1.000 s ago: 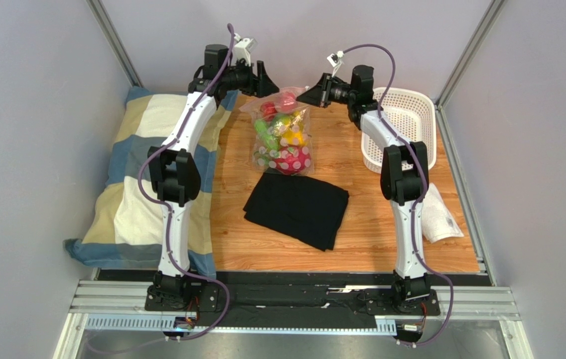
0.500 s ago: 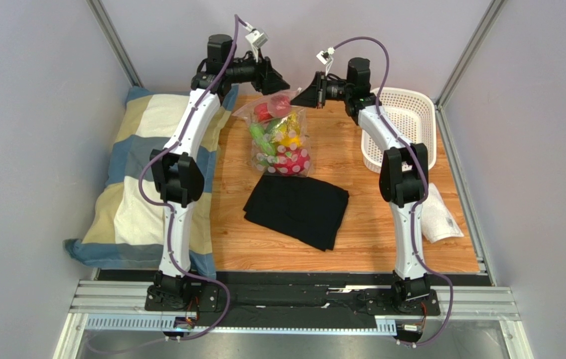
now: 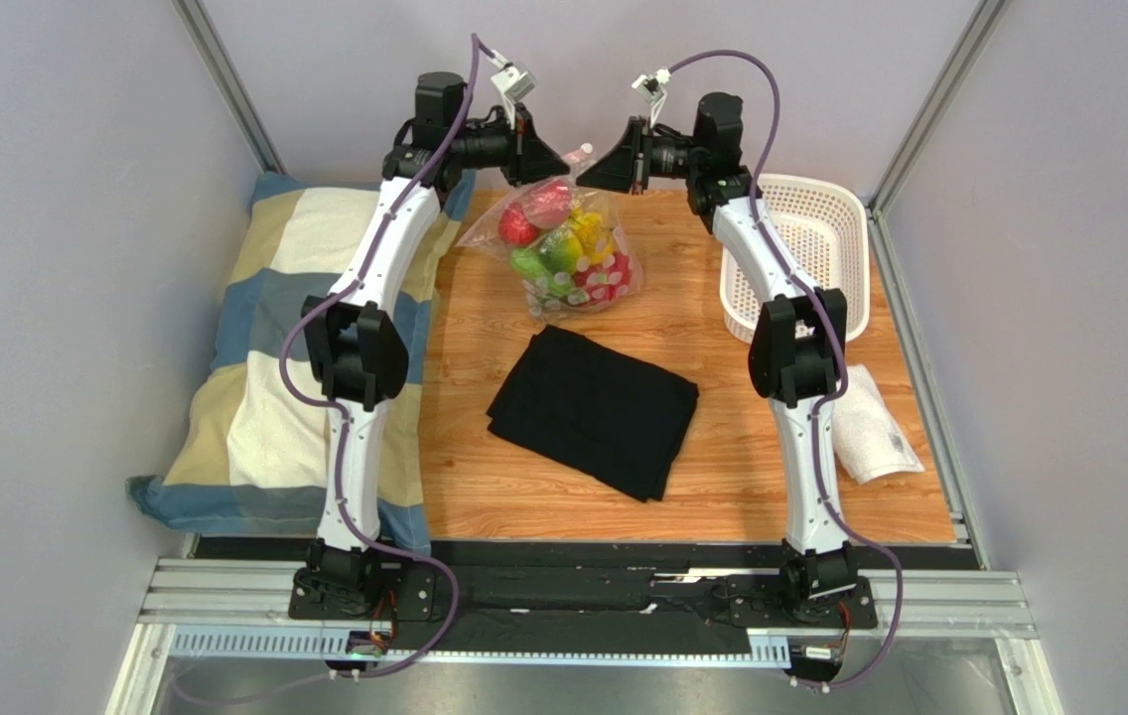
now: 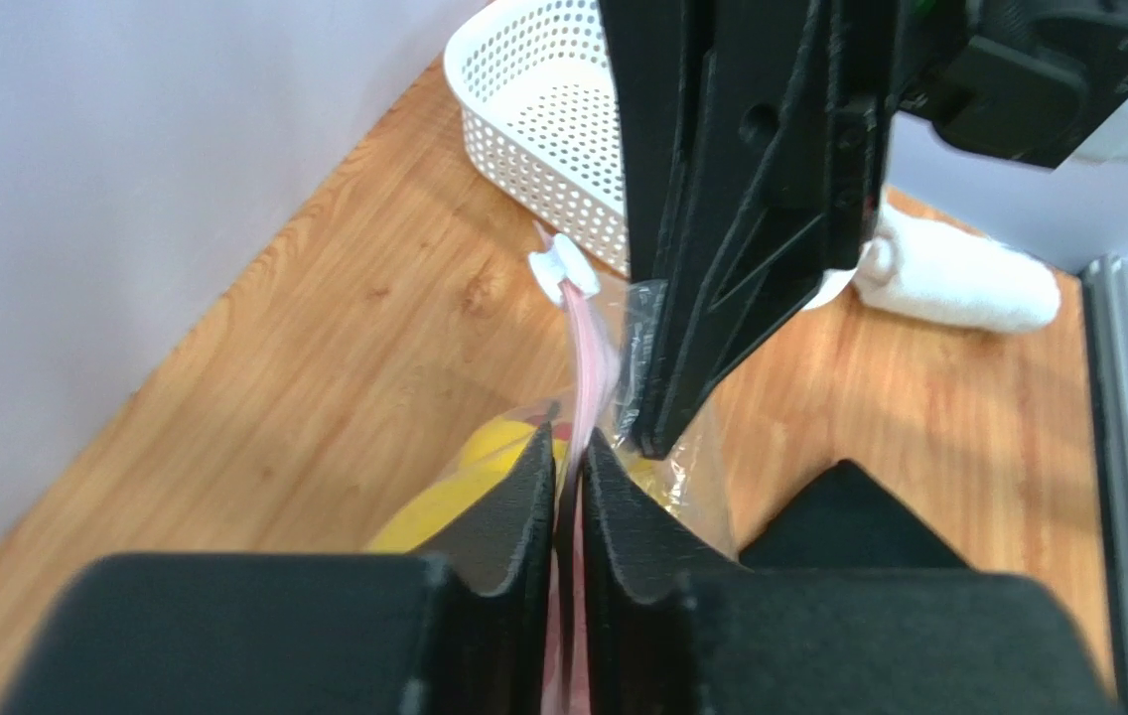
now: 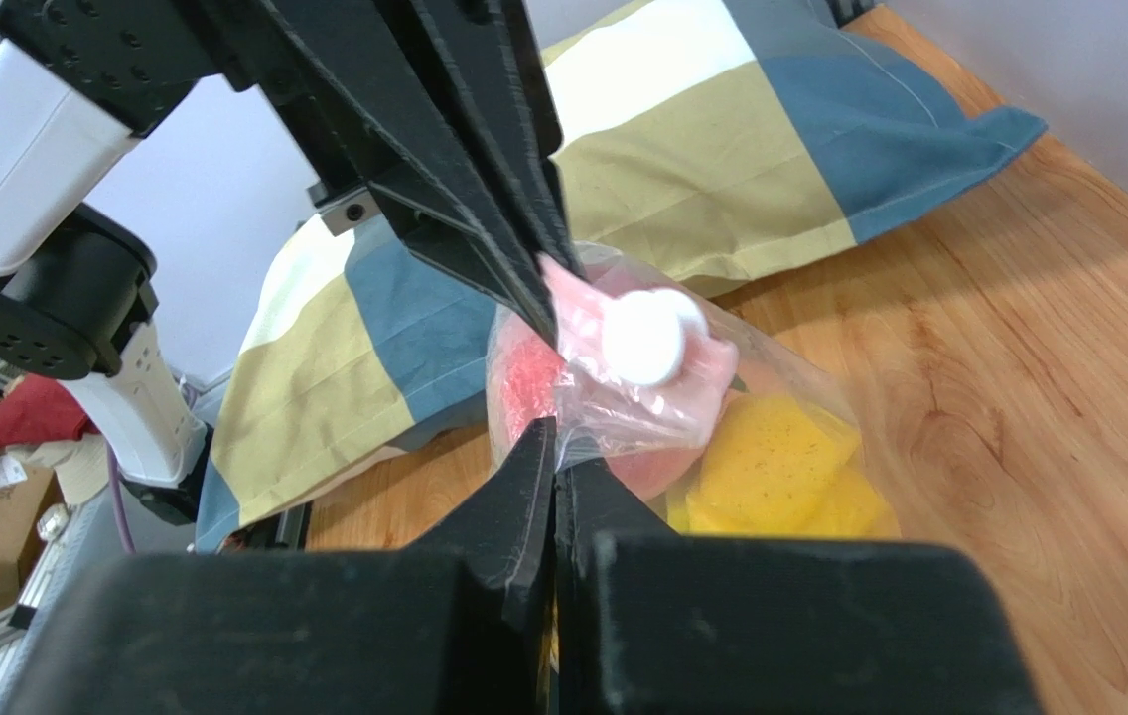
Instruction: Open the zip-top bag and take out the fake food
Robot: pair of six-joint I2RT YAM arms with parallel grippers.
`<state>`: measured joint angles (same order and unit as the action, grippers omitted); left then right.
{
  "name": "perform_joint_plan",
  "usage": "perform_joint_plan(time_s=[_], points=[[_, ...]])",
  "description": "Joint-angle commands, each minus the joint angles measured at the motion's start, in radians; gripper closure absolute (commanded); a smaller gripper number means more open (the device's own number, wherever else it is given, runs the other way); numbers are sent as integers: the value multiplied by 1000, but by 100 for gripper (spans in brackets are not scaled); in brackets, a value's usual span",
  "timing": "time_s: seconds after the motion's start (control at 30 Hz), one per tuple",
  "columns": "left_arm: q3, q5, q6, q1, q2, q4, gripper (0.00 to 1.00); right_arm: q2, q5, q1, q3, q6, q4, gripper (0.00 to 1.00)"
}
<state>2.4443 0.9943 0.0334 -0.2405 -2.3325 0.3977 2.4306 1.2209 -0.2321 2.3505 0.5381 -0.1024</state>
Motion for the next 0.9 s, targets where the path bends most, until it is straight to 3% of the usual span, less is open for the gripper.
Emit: perform_joint_plan(time_s=[0.0,0.1,0.17,0.3,0.4,0.47,0.6,0.63,0.67,0.77,0.8,0.83,0.87], points=[[10,-22,5,4,-4,-77,100,-15,11,7,1,34,-59,100],[-31,-33,16,4,18,-117,100,-28,-3,13,-42,31,-72,100],[-44,-17,20,4,22,-125,100,-21,-15,22,-40,55,-82,93],[-54,1,29,4,28,-135,100,4,11,27,-25,164,-209,67],[-82,-3,36,3,45,-158,100,8,16,27,-20,191,-232,53],[-88,0,36,4,56,-158,100,16,15,27,1,194,-229,55],[-148,21,86,3,94,-247,100,79,22,25,75,255,-265,70],[-169,24,94,3,102,-258,100,87,20,25,84,293,-284,78],[-175,30,103,3,111,-267,100,93,14,25,92,302,-293,100],[-171,17,149,4,113,-281,100,93,6,16,86,312,-318,100],[-147,4,163,4,111,-270,89,87,0,14,73,304,-312,100],[-134,4,180,7,107,-267,71,73,-4,11,64,284,-307,100],[-125,10,212,7,101,-282,31,64,-11,11,53,274,-301,100]])
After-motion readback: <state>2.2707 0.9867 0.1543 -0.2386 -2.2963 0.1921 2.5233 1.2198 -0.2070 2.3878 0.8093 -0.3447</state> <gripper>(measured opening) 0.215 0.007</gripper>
